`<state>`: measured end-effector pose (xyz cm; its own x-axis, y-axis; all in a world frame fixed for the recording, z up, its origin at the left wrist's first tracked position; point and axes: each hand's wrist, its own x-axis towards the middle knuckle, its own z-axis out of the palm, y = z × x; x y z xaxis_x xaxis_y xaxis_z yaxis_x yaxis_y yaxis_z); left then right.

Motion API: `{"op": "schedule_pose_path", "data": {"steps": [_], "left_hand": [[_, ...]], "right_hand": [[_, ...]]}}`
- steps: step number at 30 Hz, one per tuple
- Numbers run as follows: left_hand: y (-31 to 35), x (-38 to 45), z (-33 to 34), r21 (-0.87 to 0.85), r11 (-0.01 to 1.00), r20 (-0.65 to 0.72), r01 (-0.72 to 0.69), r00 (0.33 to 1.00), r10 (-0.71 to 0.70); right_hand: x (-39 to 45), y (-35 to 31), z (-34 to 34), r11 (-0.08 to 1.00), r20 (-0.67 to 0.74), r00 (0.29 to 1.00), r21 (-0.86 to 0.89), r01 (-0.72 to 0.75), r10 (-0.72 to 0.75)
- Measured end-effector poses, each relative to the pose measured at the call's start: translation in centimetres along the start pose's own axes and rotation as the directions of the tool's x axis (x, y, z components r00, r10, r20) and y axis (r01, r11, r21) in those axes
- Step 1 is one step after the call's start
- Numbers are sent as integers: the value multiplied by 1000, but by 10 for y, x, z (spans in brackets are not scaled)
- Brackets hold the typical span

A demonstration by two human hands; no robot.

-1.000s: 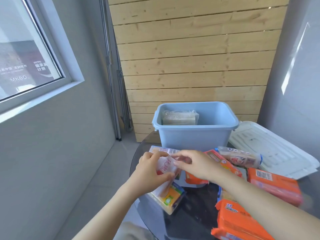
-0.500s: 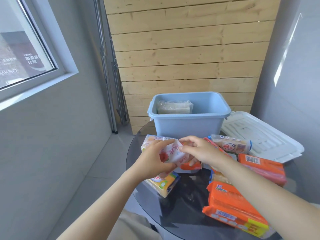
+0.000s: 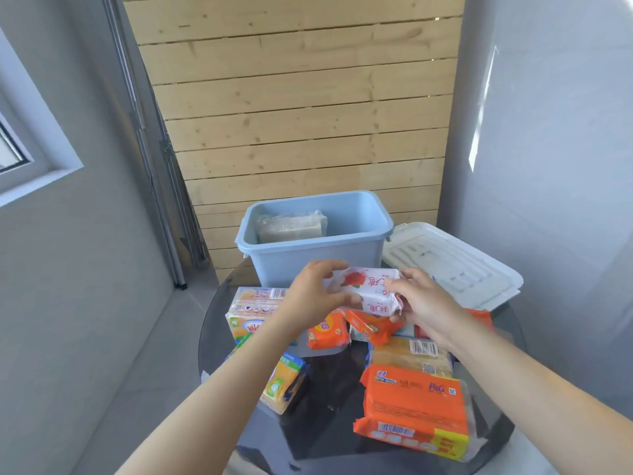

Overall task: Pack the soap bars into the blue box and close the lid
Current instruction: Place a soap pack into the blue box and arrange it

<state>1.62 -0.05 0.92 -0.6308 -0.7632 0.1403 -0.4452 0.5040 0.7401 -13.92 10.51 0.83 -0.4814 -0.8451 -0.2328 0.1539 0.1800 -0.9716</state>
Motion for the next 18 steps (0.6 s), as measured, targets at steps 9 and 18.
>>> {"op": "schedule_pose_path", "data": {"steps": [9, 18], "left_hand": [[-19, 16, 21, 60, 979, 93, 197, 975, -202], [-13, 29, 19, -156, 911, 284, 383, 900, -330]], "right_hand": [[-6, 15, 0, 887, -159, 984, -462, 1, -84], [0, 12, -5, 901, -98, 975, -375, -220, 198]]}}
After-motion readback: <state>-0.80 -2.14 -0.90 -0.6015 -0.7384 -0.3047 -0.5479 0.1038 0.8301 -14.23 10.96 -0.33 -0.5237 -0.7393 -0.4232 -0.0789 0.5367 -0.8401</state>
